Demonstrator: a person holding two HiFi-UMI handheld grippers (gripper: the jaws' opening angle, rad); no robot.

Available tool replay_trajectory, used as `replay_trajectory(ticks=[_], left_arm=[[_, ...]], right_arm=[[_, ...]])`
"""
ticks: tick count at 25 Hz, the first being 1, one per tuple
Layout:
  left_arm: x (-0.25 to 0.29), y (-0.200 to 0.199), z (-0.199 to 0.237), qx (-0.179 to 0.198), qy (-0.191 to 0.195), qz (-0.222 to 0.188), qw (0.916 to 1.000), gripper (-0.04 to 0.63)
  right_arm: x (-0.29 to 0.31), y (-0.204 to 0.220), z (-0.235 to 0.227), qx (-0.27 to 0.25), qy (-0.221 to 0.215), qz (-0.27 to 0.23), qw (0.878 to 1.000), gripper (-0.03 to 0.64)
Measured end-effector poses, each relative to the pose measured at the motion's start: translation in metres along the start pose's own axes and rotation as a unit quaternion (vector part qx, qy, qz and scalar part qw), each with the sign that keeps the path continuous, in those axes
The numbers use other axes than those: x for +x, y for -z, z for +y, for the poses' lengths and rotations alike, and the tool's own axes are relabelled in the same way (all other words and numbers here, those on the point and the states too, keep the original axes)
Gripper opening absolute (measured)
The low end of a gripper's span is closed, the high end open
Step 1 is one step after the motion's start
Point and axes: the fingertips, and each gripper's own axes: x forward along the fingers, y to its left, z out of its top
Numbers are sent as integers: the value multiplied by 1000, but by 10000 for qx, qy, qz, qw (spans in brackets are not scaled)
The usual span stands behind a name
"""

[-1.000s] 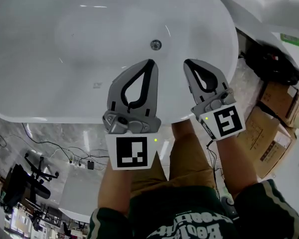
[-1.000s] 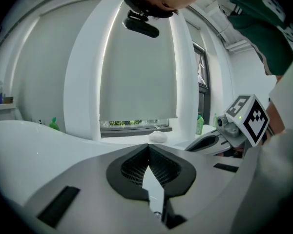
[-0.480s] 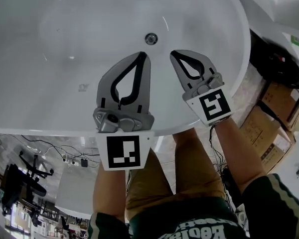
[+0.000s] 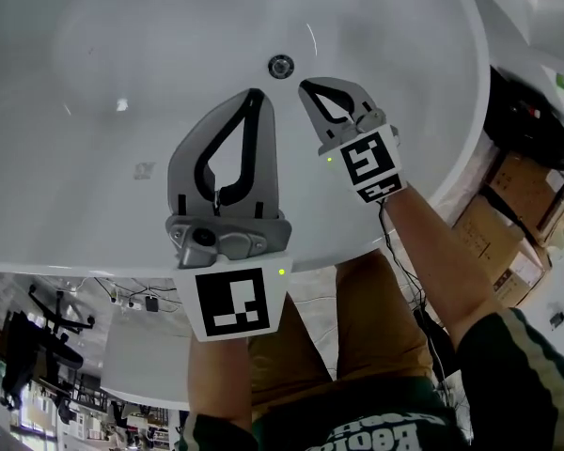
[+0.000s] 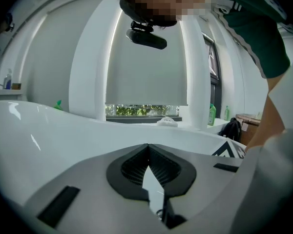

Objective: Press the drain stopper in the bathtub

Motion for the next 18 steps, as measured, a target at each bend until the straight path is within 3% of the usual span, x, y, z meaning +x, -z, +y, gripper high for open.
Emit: replay_trajectory(ticks=[18], left_arm=[[31,32,15,-226,70,52,9997,9]], right_arm=[[104,94,-22,-380,-131,1161,9924,14]])
